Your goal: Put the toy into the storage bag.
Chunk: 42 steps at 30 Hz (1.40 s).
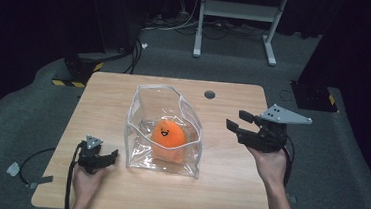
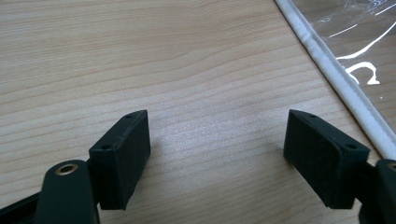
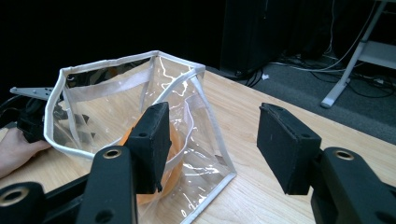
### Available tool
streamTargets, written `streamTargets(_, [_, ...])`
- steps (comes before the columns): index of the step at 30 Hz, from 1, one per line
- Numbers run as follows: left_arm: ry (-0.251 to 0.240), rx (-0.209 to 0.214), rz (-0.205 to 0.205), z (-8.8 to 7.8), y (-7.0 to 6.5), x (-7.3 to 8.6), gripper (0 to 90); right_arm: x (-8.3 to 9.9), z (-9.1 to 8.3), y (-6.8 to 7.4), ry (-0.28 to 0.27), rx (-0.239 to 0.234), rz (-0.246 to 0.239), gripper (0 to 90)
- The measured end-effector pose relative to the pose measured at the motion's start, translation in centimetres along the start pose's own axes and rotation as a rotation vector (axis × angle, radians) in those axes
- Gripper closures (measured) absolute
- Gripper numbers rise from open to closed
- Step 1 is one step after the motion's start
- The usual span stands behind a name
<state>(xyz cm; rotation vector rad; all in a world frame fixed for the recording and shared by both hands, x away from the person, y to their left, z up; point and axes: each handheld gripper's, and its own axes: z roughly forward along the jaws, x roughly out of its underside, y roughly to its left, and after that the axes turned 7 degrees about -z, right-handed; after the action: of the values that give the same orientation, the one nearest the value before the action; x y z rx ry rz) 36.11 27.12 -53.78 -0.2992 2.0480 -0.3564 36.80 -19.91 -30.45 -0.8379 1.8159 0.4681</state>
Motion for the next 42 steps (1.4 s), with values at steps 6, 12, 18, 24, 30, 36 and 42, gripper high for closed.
streamTargets(6, [0.0, 0.0, 0.0, 0.0, 0.0, 0.0, 22.8, 0.5, -0.2, -0.2, -0.005, 0.001, 0.013, 44.4])
streamTargets(12, [0.0, 0.0, 0.0, 0.0, 0.0, 0.0, 22.8, 1.0, -0.4, -0.5, -0.012, 0.003, 0.024, 44.4])
streamTargets(18, [0.0, 0.001, 0.0, 0.0, 0.0, 0.0, 22.7, 1.5, -0.9, -0.7, -0.023, 0.007, 0.038, 44.4])
streamTargets(24, [0.0, 0.0, 0.001, 0.0, 0.0, 0.0, 22.7, 2.0, -1.2, -0.8, -0.028, 0.013, 0.048, 44.4])
streamTargets(30, [0.0, 0.0, 0.0, 0.0, 0.0, 0.0, 22.8, 2.7, -1.3, -0.9, -0.031, 0.017, 0.058, 44.4])
streamTargets(36, [0.0, 0.0, 0.0, 0.0, 0.0, 0.0, 22.7, 3.5, -1.4, -0.9, -0.036, 0.023, 0.066, 44.4])
streamTargets(42, [0.0, 0.0, 0.0, 0.0, 0.0, 0.0, 22.7, 3.9, -1.6, -0.8, -0.041, 0.025, 0.071, 44.4])
